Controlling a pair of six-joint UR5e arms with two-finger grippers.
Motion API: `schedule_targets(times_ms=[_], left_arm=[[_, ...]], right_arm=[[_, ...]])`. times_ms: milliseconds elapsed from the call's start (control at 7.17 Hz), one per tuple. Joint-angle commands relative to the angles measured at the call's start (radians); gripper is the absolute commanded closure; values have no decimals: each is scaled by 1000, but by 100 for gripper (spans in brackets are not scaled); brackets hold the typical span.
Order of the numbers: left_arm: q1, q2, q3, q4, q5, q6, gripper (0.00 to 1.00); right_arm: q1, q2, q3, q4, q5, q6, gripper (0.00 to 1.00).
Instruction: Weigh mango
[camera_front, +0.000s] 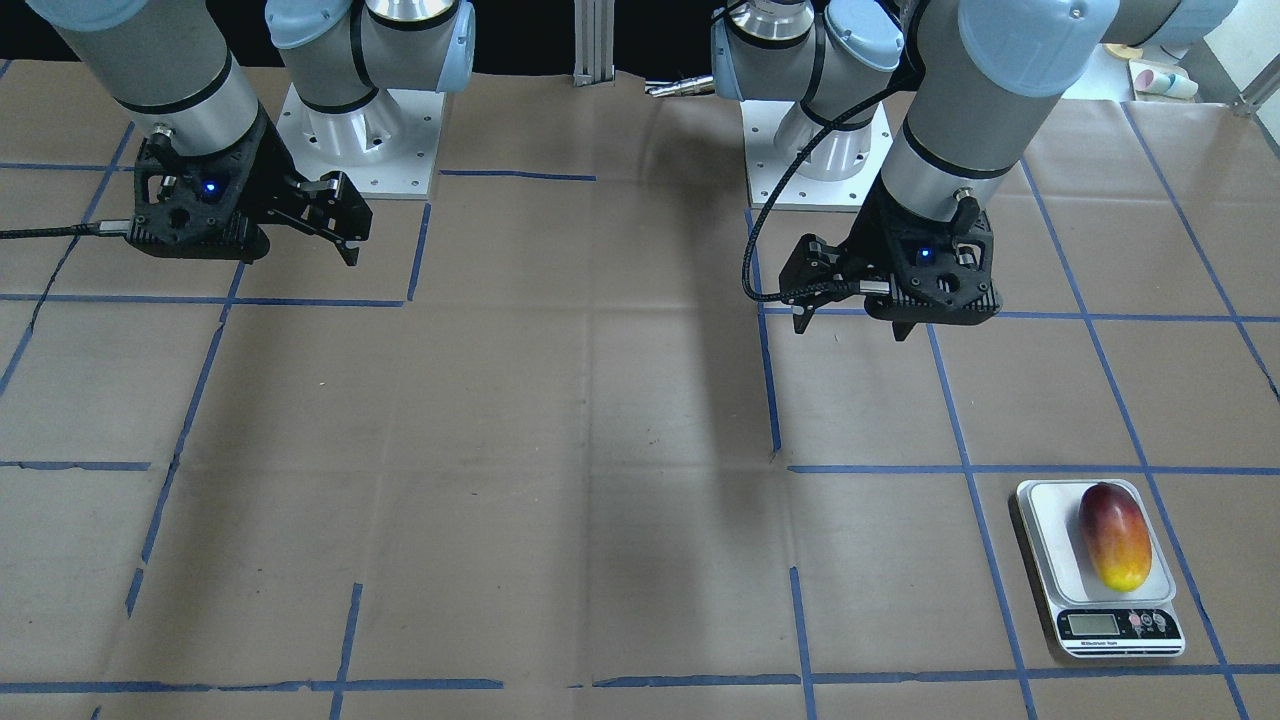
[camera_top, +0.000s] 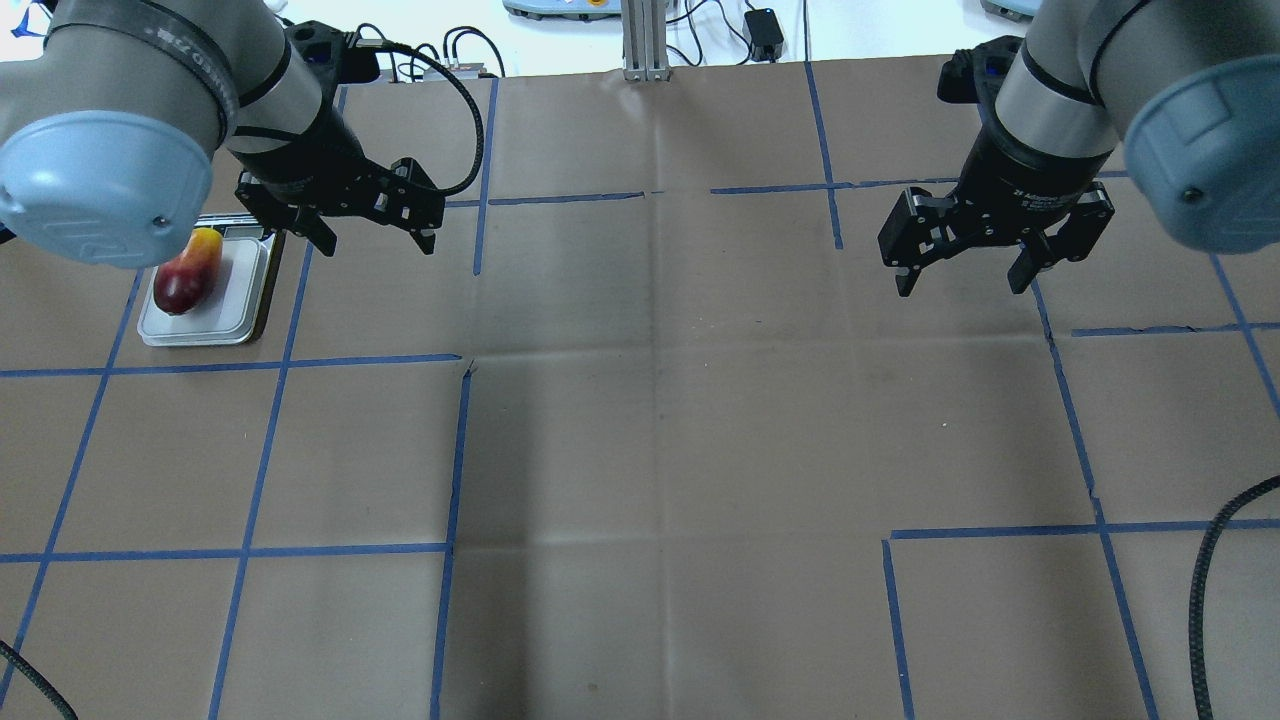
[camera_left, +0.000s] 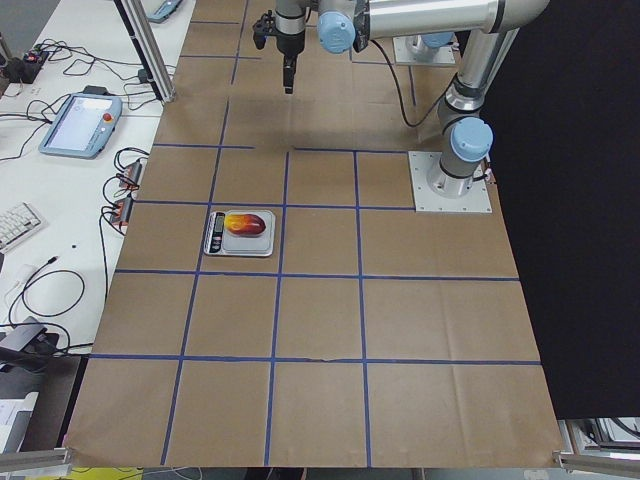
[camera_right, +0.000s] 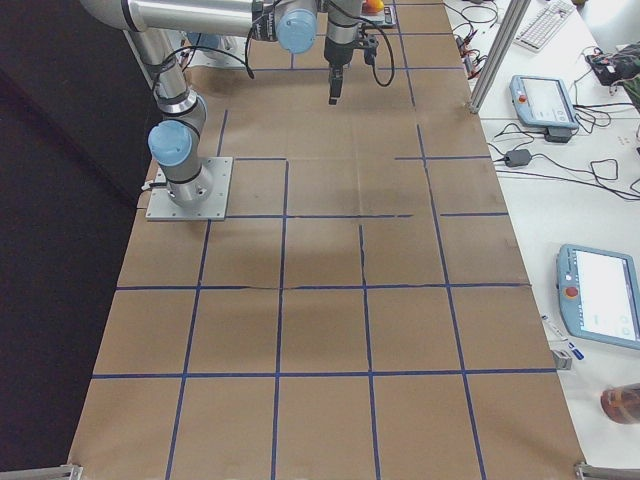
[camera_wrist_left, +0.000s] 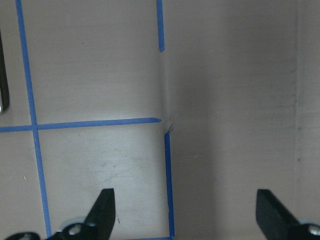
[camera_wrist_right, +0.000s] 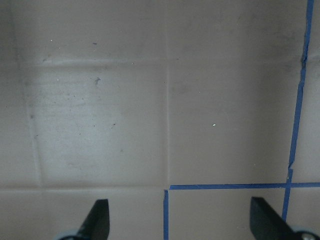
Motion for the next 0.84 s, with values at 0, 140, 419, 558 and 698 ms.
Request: schedule_targets(times_ms=[0,140,419,558,698], left_arm=[[17,4,-4,-10,2,2,0],[17,4,-5,-12,2,2,0],[18,6,-8,-31,2,1,0],[20,6,-8,-32,1,1,0],[21,6,-7,-32,1,1,0]], right_arm=[[0,0,0,0,0,0,0],[0,0,0,0,0,0,0],[0,0,0,0,0,0,0],[0,0,0,0,0,0,0],[0,0,0,0,0,0,0]])
